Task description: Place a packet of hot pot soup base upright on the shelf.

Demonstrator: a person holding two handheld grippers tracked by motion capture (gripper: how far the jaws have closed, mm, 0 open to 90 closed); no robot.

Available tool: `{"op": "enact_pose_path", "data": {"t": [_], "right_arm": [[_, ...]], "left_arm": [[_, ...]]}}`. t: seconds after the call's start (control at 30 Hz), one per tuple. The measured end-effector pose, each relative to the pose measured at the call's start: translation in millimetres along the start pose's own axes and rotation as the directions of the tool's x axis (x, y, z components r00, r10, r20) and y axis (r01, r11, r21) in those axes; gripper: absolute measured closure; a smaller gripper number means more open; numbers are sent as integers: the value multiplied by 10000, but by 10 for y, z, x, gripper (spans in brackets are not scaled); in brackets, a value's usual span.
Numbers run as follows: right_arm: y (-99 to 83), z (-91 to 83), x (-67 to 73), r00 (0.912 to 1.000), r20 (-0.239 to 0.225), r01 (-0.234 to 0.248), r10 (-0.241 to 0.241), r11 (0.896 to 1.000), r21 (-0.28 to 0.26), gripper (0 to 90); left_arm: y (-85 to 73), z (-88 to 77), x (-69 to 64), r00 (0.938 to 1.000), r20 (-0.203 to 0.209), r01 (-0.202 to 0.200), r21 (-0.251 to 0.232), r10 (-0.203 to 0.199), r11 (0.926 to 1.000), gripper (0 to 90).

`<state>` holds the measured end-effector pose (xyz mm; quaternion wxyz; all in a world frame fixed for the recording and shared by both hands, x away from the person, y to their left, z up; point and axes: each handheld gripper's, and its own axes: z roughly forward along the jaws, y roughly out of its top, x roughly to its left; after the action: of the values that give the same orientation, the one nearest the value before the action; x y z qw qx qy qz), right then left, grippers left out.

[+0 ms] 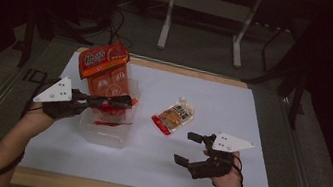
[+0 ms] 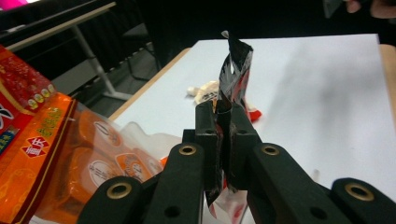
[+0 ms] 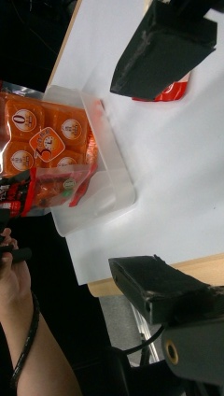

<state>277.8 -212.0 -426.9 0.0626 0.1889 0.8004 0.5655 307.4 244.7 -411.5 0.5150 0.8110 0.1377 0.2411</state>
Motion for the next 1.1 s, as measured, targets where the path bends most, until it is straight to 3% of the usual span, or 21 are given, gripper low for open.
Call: {"op": "enact_pose_path", "data": {"t": [0.3, 0.53, 0.87, 1.1], "right_arm": [[9, -12, -6, 10000, -30, 24, -25, 9999, -101, 143], [5, -32, -25, 10000, 13, -48, 48, 9999, -146, 143], [17, -52, -37, 9999, 9, -107, 107, 9996, -242, 143], [15, -52, -38, 9999, -20, -137, 137, 9996, -258, 143]], "left_arm": [[-26, -48, -6, 9982, 592, 26, -132, -18, 9999, 865], [-53, -87, 13, 9978, 642, -151, -109, 158, 9998, 864], [-73, -148, 51, 9989, 320, -341, -68, 343, 9994, 864], [-112, -69, 66, 9981, 590, -182, -190, 193, 9997, 864]]}}
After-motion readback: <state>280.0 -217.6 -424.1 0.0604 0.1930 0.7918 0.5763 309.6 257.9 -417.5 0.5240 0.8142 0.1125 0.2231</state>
